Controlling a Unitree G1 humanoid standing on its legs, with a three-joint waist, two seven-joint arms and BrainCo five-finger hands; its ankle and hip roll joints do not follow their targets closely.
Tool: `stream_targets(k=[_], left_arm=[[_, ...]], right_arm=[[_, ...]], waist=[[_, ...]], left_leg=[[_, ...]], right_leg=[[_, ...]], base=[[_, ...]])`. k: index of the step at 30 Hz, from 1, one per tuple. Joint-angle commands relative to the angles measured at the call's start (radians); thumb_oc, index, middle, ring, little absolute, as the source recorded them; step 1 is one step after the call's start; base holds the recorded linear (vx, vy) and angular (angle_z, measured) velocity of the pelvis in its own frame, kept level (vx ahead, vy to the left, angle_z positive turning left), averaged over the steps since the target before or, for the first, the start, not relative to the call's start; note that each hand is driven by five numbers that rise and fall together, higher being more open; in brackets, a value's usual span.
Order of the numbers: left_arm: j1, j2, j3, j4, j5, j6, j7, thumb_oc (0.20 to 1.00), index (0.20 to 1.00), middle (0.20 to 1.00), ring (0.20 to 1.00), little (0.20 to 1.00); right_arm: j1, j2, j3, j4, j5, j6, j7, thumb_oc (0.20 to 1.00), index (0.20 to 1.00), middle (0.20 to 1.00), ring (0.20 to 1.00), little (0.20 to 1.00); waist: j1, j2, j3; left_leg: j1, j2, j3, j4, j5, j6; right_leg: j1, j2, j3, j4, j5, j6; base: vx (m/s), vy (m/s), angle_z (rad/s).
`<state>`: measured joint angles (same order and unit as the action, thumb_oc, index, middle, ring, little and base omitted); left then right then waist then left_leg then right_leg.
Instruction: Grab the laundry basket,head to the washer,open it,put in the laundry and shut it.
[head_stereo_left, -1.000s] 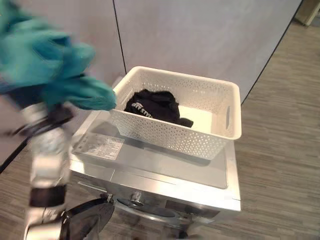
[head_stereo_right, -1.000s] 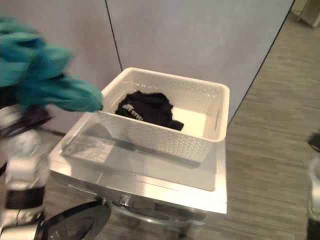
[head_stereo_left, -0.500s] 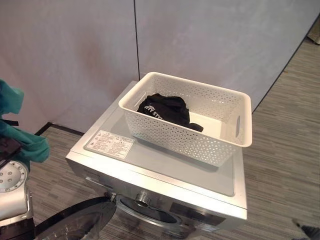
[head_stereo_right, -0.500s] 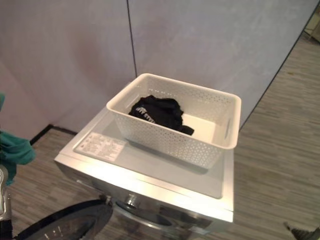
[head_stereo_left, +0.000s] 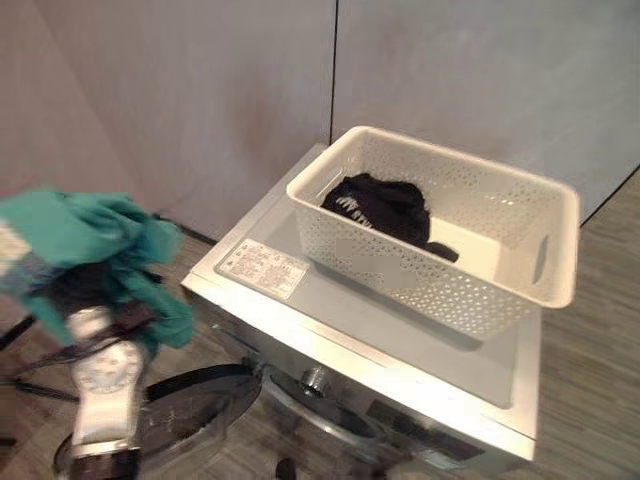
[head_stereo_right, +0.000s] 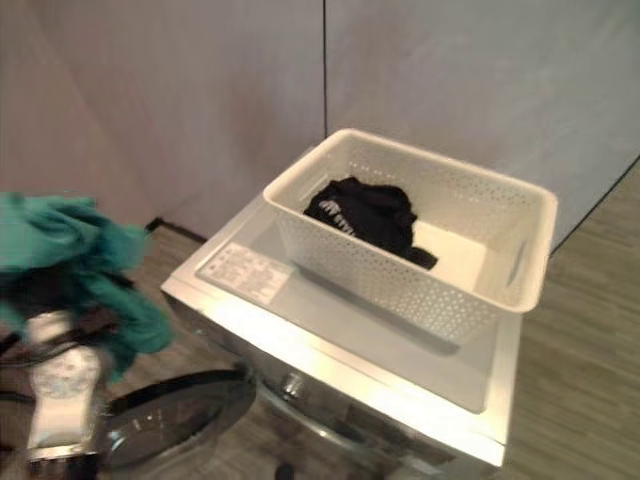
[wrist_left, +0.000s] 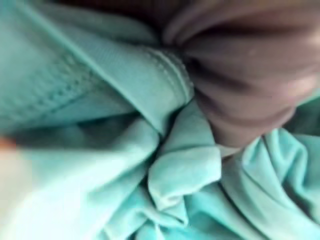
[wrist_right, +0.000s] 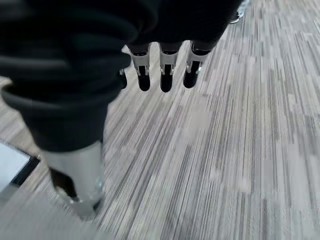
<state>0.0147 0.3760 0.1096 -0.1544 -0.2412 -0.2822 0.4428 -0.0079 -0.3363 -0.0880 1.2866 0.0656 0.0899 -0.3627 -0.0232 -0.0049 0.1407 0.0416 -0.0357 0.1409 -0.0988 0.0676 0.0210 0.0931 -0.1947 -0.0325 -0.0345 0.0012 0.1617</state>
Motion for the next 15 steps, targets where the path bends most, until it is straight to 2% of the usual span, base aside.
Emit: stream_targets(k=[1,2,3,5,7,9,10,12,15], left_arm=[[-0.003,0.036,0.041,-0.027,-0.068,-0.024,-0.079,0.200,0.200,0.200,0.200,0.200],[0.011,0.028,-0.004,0.014,-0.084,-0.011,-0.104,0.200,0.200,0.200,0.200,0.200],[0.009,0.028,-0.004,0.015,-0.084,-0.011,-0.104,0.200,0.200,0.200,0.200,0.200],[0.031,0.029,-0.022,0.021,-0.070,-0.002,-0.121,0.200,0.200,0.200,0.200,0.200],[0.063,0.021,-0.022,0.018,-0.080,0.002,-0.137,0.200,0.200,0.200,0.200,0.200],[0.084,0.020,-0.019,0.020,-0.075,0.010,-0.138,0.200,0.200,0.200,0.200,0.200],[0.091,0.017,-0.015,0.019,-0.075,0.010,-0.141,0.200,0.200,0.200,0.200,0.200],[0.098,0.014,-0.012,0.018,-0.075,0.008,-0.143,0.200,0.200,0.200,0.200,0.200],[0.088,0.000,-0.026,0.024,-0.092,0.004,-0.138,0.200,0.200,0.200,0.200,0.200]], right_arm=[[-0.050,-0.025,0.026,0.063,0.033,-0.008,-0.014,1.000,1.000,1.000,1.000,1.000],[-0.073,-0.034,0.036,0.084,0.043,-0.008,-0.018,1.000,1.000,1.000,1.000,1.000],[-0.074,-0.034,0.036,0.084,0.043,-0.009,-0.018,1.000,1.000,1.000,1.000,1.000],[-0.086,-0.045,0.033,0.111,0.050,-0.010,-0.013,1.000,1.000,1.000,1.000,1.000],[-0.079,-0.042,0.039,0.135,0.044,-0.008,-0.008,1.000,1.000,1.000,1.000,1.000],[-0.061,-0.034,0.042,0.145,0.042,-0.007,-0.002,1.000,1.000,1.000,1.000,1.000],[-0.048,-0.028,0.047,0.143,0.038,-0.007,0.003,1.000,1.000,1.000,1.000,1.000],[-0.048,-0.016,0.075,0.129,0.029,-0.014,0.000,1.000,1.000,1.000,1.000,1.000],[-0.051,0.012,0.140,0.073,0.013,-0.037,-0.004,1.000,1.000,1.000,1.000,1.000]], waist=[[0.032,-0.005,-0.008],[0.041,0.016,-0.008],[0.041,0.016,-0.008],[0.053,0.026,-0.018],[0.077,0.017,-0.034],[0.107,-0.011,-0.052],[0.127,-0.028,-0.063],[0.162,-0.051,-0.052],[0.163,-0.061,-0.026]], left_leg=[[-0.012,0.079,-0.036,0.218,-0.248,0.004],[-0.018,0.078,-0.031,0.185,-0.210,0.018],[-0.020,0.077,-0.031,0.182,-0.205,0.018],[-0.027,0.070,-0.029,0.149,-0.175,0.034],[-0.039,0.056,-0.032,0.123,-0.143,0.038],[-0.077,0.040,-0.044,0.130,-0.117,0.031],[-0.107,0.035,-0.049,0.143,-0.110,0.020],[-0.181,0.050,-0.048,0.195,-0.083,-0.008],[-0.277,0.083,-0.061,0.234,-0.021,-0.045]], right_leg=[[-0.181,-0.147,-0.131,0.150,0.131,0.044],[-0.166,-0.119,-0.178,0.260,0.058,0.019],[-0.169,-0.120,-0.178,0.261,0.059,0.018],[-0.143,-0.078,-0.194,0.372,-0.015,0.001],[-0.089,-0.037,-0.197,0.426,-0.064,-0.004],[-0.020,0.007,-0.178,0.418,-0.080,-0.003],[0.038,0.021,-0.185,0.359,-0.119,-0.013],[0.098,0.044,-0.195,0.255,-0.165,-0.040],[0.124,0.094,-0.195,0.126,-0.237,-0.094]], base=[[-0.21,0.092,-0.47],[-0.21,0.093,-0.43],[-0.21,0.086,-0.16],[-0.14,0.034,-0.05],[-0.16,-0.038,-0.10],[-0.18,-0.149,-0.07],[-0.20,-0.213,-0.05],[-0.32,-0.280,0.09],[-0.40,-0.278,-0.02]])
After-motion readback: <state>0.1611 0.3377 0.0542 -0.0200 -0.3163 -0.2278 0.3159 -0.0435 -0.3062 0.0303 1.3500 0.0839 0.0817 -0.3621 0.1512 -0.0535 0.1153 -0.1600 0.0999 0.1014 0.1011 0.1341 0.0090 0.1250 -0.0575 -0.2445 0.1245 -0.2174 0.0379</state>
